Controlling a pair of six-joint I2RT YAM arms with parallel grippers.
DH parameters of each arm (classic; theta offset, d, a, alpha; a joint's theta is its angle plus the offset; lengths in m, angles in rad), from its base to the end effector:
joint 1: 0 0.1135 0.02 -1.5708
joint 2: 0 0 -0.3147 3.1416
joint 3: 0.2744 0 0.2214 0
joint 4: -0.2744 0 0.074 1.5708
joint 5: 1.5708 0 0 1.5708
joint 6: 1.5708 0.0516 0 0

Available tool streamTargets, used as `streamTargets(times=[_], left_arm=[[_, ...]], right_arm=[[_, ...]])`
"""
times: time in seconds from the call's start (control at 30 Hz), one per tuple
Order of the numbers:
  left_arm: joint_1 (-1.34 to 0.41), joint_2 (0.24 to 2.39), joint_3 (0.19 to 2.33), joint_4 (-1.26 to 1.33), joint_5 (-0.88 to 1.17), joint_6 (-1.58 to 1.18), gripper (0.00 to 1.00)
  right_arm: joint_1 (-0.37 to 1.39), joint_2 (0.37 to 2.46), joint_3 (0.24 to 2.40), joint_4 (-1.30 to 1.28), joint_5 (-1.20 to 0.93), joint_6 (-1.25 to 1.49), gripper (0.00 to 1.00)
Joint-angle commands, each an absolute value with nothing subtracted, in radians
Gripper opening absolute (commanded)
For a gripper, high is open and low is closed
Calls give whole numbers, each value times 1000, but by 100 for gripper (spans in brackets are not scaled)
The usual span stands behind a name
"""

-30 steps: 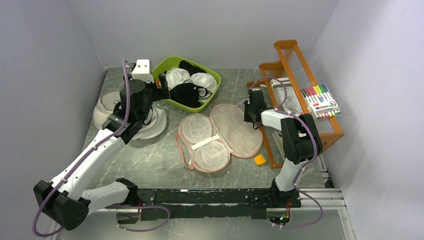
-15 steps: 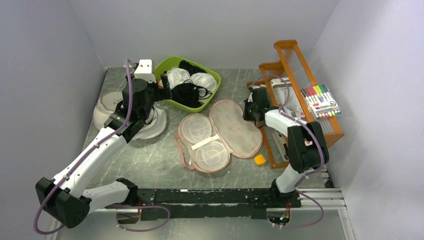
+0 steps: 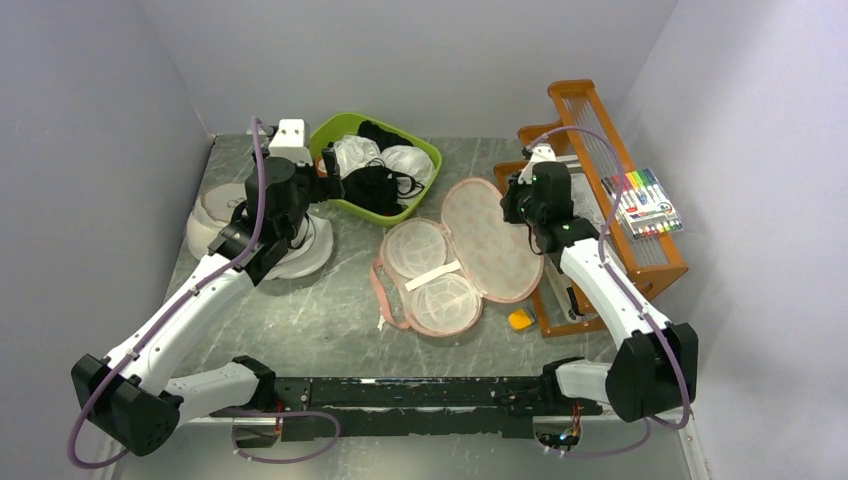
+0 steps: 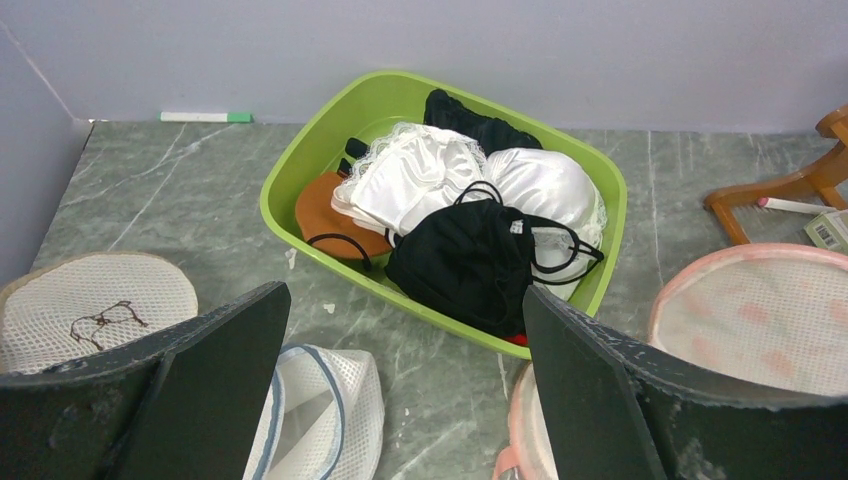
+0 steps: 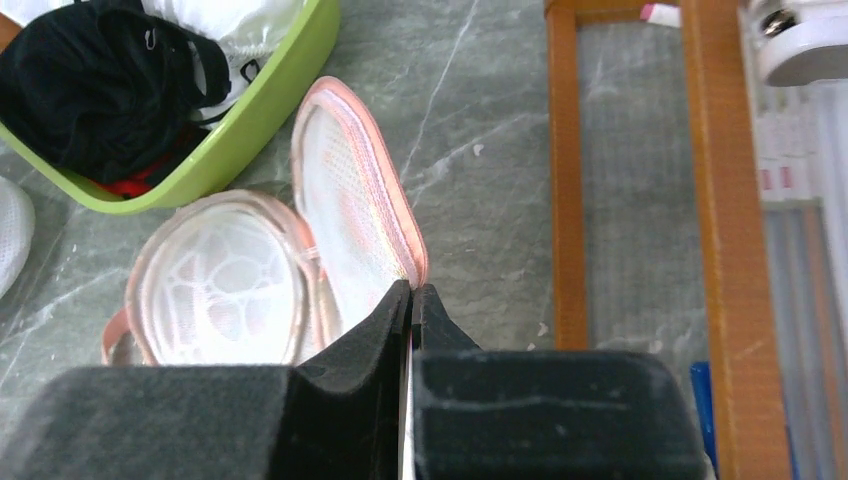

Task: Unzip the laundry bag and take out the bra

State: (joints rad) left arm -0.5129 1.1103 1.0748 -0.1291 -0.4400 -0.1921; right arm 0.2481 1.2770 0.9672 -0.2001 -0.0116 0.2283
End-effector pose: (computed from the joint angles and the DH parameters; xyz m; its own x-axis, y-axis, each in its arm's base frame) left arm 0.1975 -0.0860 0.4280 -0.1550 -0.1109 -0.9817 0.0492 0.9916 -0.1198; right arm 0.2516 0.0644 0.3456 -0.5187 0.1021 -0.8489 -0.1416 0.9689 0.2031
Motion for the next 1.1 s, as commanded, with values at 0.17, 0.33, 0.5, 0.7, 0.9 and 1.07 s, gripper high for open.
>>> streamTargets(times=[0.17, 0.33, 0.5, 0.7, 0.9, 1.07], left_arm=[[-508, 1106, 1118, -139, -427, -201, 99], [-508, 1103, 1118, -137, -426, -201, 99], [-508, 1104, 1117, -137, -428, -199, 98], [-508, 1110, 1119, -139, -427, -198, 99], [-508, 1120, 1117, -138, -434, -195, 99], [-508, 1123, 1118, -140, -430, -196, 99]], right_arm=[[315, 1234, 1074, -315, 133, 179, 0], [470, 1277, 1121, -373, 239, 194, 0], [679, 1373, 1150, -449, 398, 235, 0], [852, 1493, 1148, -452, 455, 295, 0], [884, 1591, 1069, -191, 104, 397, 0], [884, 1659, 1009, 21, -83, 517, 0]])
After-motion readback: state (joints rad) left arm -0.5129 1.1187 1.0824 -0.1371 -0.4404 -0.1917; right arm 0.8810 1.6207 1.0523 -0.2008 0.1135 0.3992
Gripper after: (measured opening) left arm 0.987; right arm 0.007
